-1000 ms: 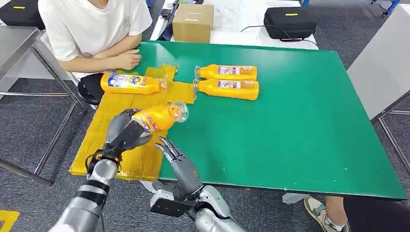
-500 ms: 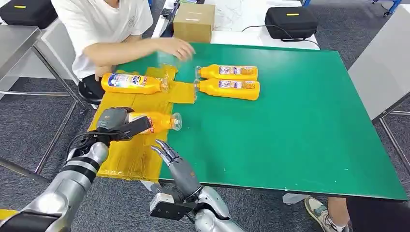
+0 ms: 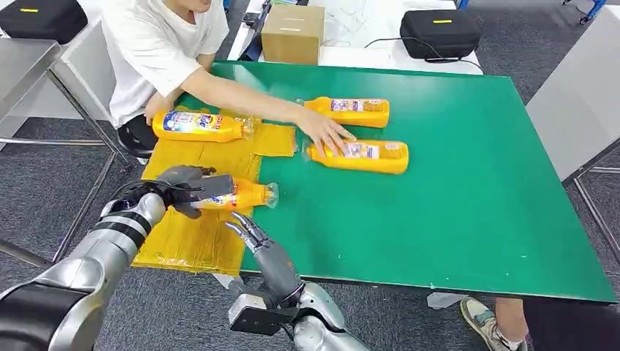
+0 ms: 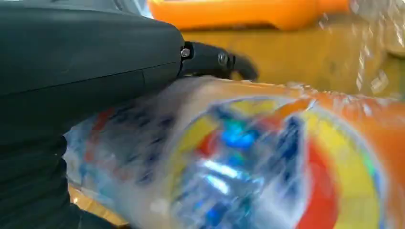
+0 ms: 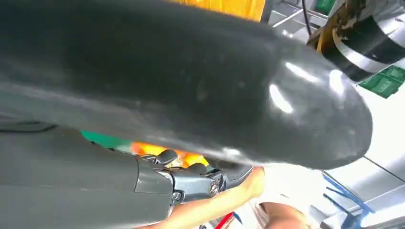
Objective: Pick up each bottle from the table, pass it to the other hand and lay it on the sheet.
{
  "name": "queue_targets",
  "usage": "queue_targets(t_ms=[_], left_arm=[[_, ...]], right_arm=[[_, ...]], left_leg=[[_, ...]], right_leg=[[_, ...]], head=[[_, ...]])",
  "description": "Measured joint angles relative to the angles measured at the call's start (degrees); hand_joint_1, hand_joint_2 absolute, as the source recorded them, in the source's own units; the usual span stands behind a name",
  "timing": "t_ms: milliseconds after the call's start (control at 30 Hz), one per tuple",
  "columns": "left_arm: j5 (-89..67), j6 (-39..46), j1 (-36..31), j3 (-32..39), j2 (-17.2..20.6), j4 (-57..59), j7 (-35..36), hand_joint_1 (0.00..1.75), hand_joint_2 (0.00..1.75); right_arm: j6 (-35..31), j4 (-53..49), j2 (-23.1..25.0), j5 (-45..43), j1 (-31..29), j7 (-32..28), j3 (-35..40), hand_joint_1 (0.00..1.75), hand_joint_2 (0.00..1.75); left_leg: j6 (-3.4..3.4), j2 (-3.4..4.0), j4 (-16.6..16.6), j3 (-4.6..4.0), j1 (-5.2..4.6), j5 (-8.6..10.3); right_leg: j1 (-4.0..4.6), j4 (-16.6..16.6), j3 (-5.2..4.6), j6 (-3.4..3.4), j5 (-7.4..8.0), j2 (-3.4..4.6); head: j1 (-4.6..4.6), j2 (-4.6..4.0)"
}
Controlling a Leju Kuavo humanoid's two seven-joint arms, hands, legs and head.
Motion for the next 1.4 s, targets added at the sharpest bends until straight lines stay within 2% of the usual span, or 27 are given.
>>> queue_targets(t_ms=[600, 767, 867, 1033, 1300, 1333, 1400], left_arm=[[1.45, -7.41, -3.64, -0.88, 0.44, 3.77, -1.23, 0.00, 1.75], [10.40, -6.96, -3.68, 0.48, 0.92, 3.77, -6.19, 0.00, 1.75], [20.34, -10.08, -3.65, 4.64, 1.03, 3.53, -11.37, 0.00, 1.75], [27.82, -11.13, -1.19, 7.78, 2.32, -0.63, -14.06, 0.00, 1.75], [35.38, -5.77, 4.36, 8.57, 3.26, -7.93, -15.28, 0.00, 1.75], [37.14, -5.13, 5.08, 8.76, 3.21, -9.11, -15.28, 0.00, 1.75], [41.51, -3.74, 6.96, 9.85, 2.91, -11.98, -15.11, 0.00, 1.75]], right_arm=[[0.22, 2.36, 0.17, -1.97, -0.26, -1.87, 0.11, 0.00, 0.00], [-0.11, 2.97, 0.17, -2.39, -0.45, -2.02, 0.65, 0.00, 0.00], [-0.79, 3.26, 0.20, -3.31, -0.73, -2.04, 1.73, 0.00, 0.00], [-2.25, 3.91, 0.22, -4.05, -1.09, -2.06, 3.10, 0.00, 0.00], [-2.19, 4.79, 0.28, -3.87, -1.27, -2.06, 3.52, 0.00, 0.00], [-2.34, 4.83, 0.28, -3.65, -1.27, -2.06, 3.52, 0.00, 1.75], [-4.29, 4.81, 0.13, -3.00, -1.23, -1.91, 3.45, 0.00, 1.75]], left_leg=[[0.00, -0.01, 0.00, -0.01, 0.00, 0.00], [0.00, -0.02, 0.00, -0.01, 0.00, 0.01], [0.00, -0.01, -0.01, -0.02, 0.00, 0.01], [0.00, -0.01, -0.01, -0.01, 0.01, 0.00], [0.00, -0.01, -0.01, -0.02, 0.02, 0.01], [0.00, 0.01, -0.01, -0.01, 0.02, 0.00], [0.00, 0.01, 0.00, 0.00, 0.01, 0.00]], right_leg=[[0.00, 0.01, 0.01, 0.00, 0.00, -0.01], [0.00, 0.02, 0.01, 0.00, 0.00, -0.01], [-0.01, 0.03, 0.02, 0.00, 0.00, 0.00], [0.01, 0.02, 0.01, 0.00, 0.00, 0.00], [0.02, 0.01, 0.00, -0.01, 0.00, 0.00], [0.02, 0.00, 0.00, -0.01, 0.00, 0.00], [0.02, -0.01, -0.01, 0.00, 0.00, 0.00]], head=[[-0.02, 0.00], [-0.02, 0.00], [-0.02, 0.00], [-0.02, 0.00], [-0.02, 0.00], [0.00, 0.00], [-0.02, 0.00]])
